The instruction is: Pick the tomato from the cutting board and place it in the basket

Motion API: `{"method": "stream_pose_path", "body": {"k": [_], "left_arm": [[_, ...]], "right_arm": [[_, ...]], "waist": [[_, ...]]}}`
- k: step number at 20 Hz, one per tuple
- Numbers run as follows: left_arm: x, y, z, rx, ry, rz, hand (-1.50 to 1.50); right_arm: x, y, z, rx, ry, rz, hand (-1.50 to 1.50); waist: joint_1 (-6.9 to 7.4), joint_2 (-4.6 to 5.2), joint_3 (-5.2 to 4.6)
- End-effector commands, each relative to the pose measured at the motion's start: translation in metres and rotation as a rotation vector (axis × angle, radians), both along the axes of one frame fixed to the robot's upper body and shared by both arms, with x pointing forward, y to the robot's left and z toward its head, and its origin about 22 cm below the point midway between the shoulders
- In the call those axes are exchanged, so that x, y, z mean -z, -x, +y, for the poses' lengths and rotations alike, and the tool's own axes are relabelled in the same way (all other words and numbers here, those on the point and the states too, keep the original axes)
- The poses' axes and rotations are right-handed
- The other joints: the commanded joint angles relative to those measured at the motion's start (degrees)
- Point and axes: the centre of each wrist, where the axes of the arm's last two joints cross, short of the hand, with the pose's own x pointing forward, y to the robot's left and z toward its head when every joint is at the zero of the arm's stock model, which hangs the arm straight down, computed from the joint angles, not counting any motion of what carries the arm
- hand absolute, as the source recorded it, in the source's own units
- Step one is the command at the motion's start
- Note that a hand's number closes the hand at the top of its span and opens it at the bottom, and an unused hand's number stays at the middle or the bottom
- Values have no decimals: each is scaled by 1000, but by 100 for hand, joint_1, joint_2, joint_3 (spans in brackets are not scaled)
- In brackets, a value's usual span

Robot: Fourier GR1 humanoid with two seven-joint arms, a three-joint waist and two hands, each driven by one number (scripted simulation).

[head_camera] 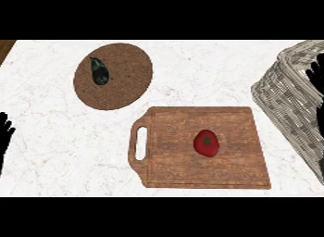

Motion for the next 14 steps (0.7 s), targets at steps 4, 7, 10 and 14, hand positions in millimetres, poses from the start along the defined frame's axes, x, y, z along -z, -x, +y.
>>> {"method": "stream_pose_path", "body": {"k": [4,7,10,14], "left_arm": [[-24,-37,-34,153,15,-53,0],[-30,-50,-56,256,88,-56,0],[-35,-60,-60,289,101,-28,0],[-46,-77,-77,281,122,-15,0]], "right_arm": [[-31,-25,5,-197,-196,-255,150],[-64,-23,35,-525,310,-287,150],[-37,-18,96,-604,379,-382,-150],[-7,8,199,-503,280,-453,-150]], "waist": [[76,-53,-79],[193,9,-139],[246,-24,-118],[146,-75,-109]]}}
